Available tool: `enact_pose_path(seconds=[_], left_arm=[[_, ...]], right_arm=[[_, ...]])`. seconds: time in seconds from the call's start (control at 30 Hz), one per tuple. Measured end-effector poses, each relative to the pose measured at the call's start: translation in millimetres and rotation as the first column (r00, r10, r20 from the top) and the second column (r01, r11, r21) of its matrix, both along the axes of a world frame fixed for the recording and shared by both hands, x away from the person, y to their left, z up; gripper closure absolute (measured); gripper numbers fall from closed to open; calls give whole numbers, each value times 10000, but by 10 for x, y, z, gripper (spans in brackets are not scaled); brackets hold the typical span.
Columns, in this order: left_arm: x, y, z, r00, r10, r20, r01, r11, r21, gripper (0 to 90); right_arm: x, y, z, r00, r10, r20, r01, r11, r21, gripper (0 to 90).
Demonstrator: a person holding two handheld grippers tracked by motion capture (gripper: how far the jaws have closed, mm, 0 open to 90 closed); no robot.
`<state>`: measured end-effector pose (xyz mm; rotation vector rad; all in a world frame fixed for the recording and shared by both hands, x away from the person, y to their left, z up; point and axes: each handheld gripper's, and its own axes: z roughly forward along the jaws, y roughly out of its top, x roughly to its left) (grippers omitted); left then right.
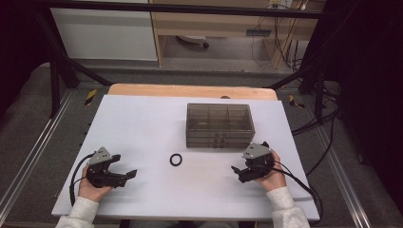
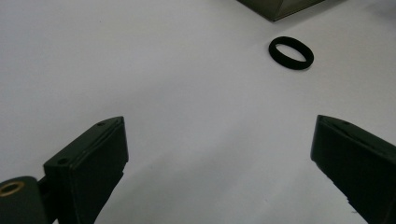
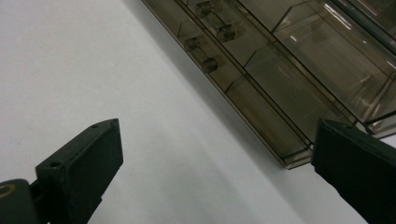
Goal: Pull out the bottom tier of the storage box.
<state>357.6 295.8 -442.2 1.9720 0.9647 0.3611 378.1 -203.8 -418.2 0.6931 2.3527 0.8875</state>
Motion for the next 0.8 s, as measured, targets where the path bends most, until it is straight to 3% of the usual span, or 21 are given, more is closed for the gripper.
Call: enact_pose_path(seconds=[0.37, 0.63, 0.8], left_arm=[[1, -2, -1, 10000, -14, 5, 14, 10000, 25, 40], [1, -7, -2, 10000, -22, 11, 22, 10000, 46, 40], [2, -8, -2, 10000, -26, 8, 26, 10000, 47, 40]], right_arm=[[7, 119, -14, 9986, 388, 364, -357, 9960, -814, 32], [23, 185, -27, 9959, 636, 643, -531, 9867, -1536, 36], [21, 217, -34, 9930, 770, 893, -605, 9828, -1745, 50]])
